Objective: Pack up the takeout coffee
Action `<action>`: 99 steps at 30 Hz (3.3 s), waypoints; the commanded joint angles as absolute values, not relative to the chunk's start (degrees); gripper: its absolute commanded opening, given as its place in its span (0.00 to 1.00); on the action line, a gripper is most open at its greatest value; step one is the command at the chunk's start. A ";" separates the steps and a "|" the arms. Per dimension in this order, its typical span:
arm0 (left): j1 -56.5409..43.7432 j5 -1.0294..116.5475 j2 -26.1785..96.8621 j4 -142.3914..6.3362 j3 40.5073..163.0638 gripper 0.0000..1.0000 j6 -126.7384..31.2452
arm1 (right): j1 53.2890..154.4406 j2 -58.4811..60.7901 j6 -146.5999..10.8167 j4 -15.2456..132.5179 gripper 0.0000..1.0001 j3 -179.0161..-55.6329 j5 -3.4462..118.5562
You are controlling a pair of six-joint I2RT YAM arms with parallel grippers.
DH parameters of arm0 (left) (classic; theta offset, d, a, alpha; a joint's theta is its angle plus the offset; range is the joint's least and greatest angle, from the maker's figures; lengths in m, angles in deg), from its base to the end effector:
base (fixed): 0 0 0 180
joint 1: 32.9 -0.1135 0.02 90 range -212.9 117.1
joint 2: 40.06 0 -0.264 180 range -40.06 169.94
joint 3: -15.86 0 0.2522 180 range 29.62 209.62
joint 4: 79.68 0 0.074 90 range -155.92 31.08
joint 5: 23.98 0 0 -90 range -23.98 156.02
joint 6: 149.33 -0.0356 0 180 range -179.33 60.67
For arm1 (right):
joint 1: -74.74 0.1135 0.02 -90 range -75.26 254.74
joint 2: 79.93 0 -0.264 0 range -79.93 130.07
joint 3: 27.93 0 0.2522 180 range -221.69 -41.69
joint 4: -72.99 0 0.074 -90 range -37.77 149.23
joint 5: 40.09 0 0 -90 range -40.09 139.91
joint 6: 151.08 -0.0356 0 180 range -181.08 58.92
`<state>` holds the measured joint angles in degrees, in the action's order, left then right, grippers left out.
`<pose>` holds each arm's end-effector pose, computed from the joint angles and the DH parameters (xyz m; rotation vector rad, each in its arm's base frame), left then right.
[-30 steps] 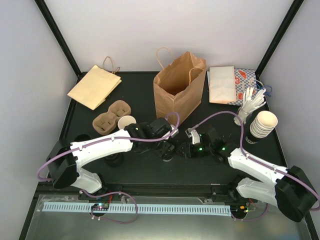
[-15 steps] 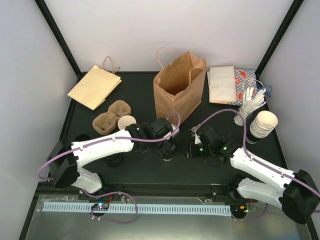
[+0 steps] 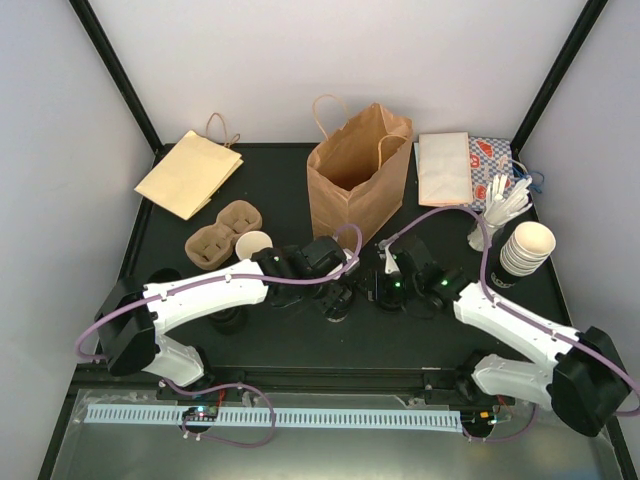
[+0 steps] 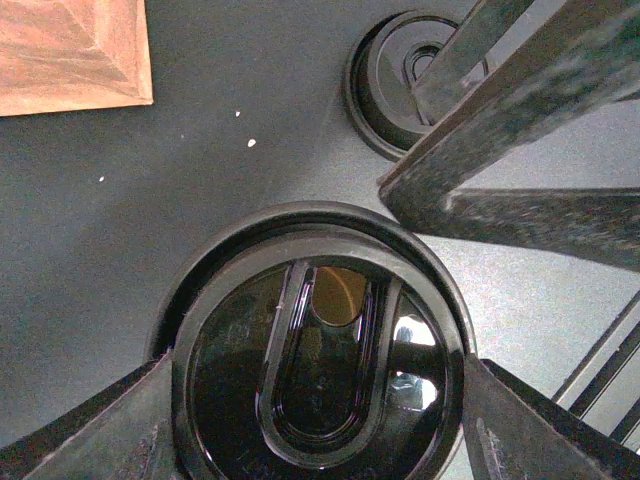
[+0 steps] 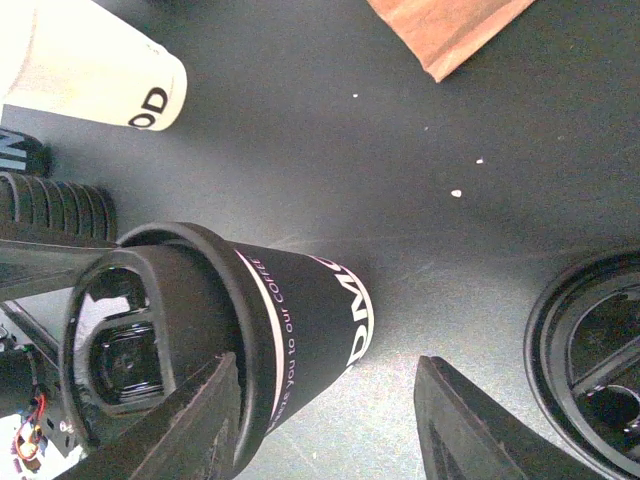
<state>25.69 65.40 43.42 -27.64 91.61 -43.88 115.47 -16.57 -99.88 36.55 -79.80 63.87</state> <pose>0.1535 -0.2521 0.2472 0.9931 2.5014 -0.4493 0.1623 0.1510 0.2187 -0.1654 2.5855 0.8801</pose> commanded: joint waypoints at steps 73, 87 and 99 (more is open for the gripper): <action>1.33 63.07 13.35 -16.81 90.93 0.99 -43.73 | 137.26 8.26 -86.83 8.05 0.86 -112.23 42.03; 0.63 52.33 14.05 -22.57 83.73 0.99 -40.83 | 138.02 10.16 -86.97 6.62 0.76 -111.81 41.17; 1.75 35.07 18.05 -34.73 70.88 0.78 -33.50 | 138.01 8.01 -87.22 6.53 0.75 -108.28 41.50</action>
<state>0.97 40.41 18.46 -28.69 73.17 -37.15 137.65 8.71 -86.90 8.73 -111.05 41.84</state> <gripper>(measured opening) 0.792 0.757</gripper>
